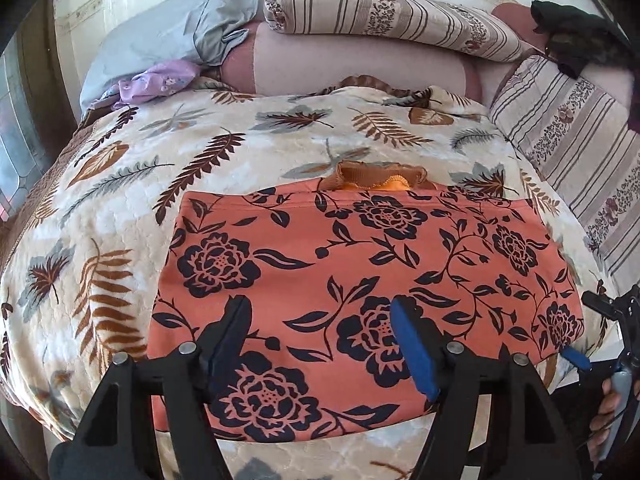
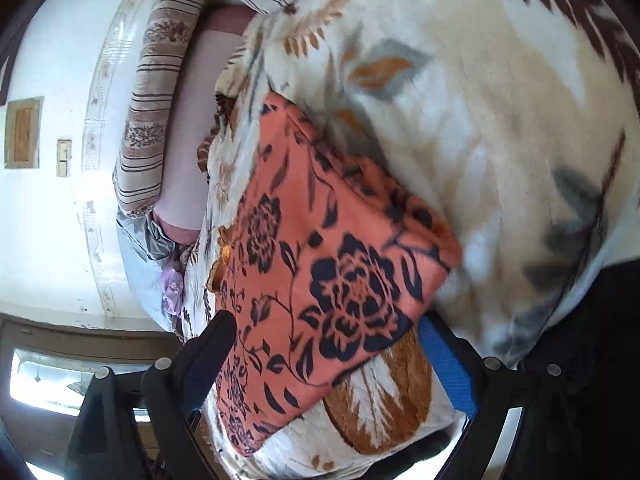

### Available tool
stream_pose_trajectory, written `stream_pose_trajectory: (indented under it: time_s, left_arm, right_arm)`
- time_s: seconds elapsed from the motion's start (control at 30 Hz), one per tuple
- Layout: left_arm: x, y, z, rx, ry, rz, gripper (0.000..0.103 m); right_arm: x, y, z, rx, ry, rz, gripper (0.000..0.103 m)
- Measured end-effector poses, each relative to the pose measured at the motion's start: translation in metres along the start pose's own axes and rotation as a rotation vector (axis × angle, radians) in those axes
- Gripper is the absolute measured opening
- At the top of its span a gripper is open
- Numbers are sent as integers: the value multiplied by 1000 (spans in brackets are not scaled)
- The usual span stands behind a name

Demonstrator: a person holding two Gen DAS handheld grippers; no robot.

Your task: Fold small clothes

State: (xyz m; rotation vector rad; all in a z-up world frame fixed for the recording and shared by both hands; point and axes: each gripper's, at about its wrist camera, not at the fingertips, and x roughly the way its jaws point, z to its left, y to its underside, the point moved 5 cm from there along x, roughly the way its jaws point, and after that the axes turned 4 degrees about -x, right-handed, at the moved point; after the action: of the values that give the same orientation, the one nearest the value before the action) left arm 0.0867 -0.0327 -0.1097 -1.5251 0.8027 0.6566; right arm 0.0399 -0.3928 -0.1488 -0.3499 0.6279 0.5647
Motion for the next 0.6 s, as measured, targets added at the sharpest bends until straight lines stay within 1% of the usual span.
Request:
stream_pose_trajectory:
  time_s: [0.1, 0.2, 0.33, 0.43, 0.5, 0.57, 0.6]
  left_arm:
    - [5, -2, 0, -14, -18, 11, 72]
    - [10, -3, 0, -20, -30, 28, 72]
    - [14, -3, -1, -9, -40, 38, 72]
    - [15, -4, -2, -5, -44, 39, 72]
    - [16, -5, -3, -7, -42, 34, 72]
    - [21, -5, -5, -8, -36, 42, 77]
    - [27, -4, -5, -10, -33, 51, 81]
  right_arm:
    - [0, -12, 6, -39, 14, -32, 95]
    - [8, -13, 2, -47, 26, -17, 95]
    - [8, -11, 8, -102, 38, -20, 92]
    - [0, -11, 18, -167, 46, -54, 89]
    - [-3, -13, 25, -217, 56, -79, 89]
    - [4, -15, 20, -215, 82, -64, 89]
    - [9, -15, 17, -206, 96, -51, 89]
